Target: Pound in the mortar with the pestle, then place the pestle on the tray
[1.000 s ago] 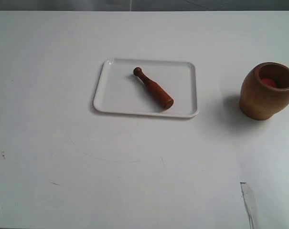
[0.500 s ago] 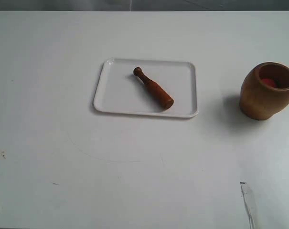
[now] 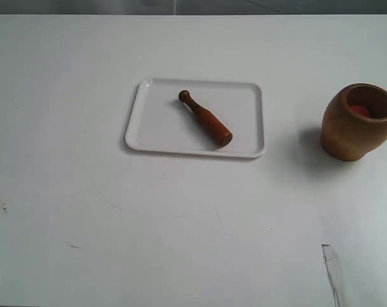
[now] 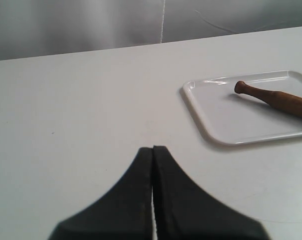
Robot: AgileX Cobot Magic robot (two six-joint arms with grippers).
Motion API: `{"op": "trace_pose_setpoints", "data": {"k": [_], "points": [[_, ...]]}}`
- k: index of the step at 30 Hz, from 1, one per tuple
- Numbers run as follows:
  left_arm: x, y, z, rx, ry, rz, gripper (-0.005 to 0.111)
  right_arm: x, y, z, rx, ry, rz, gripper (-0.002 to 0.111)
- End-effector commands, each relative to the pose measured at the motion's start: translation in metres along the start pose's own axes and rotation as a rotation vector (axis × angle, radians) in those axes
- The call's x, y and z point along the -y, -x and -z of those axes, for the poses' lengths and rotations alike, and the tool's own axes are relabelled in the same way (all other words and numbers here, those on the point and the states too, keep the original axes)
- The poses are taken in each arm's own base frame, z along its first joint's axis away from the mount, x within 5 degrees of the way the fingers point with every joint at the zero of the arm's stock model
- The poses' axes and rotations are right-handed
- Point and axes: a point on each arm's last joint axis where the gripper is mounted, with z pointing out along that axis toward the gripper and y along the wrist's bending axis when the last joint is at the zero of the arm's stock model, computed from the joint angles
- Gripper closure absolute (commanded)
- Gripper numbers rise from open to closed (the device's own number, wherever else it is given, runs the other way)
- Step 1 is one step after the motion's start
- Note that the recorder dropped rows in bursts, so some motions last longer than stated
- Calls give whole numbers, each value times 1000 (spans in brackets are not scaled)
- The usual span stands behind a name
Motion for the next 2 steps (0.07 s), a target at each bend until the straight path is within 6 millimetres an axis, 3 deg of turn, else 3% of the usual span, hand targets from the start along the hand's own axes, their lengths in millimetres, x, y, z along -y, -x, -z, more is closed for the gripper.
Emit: {"op": "trace_pose_setpoints", "data": {"k": [1,2], "points": [[1,0,0,7,-8,12,107,0,-1,0,-5,-8,-2,108],[1,0,0,7,-8,12,107,0,-1,0,-5,-8,-2,108]]}}
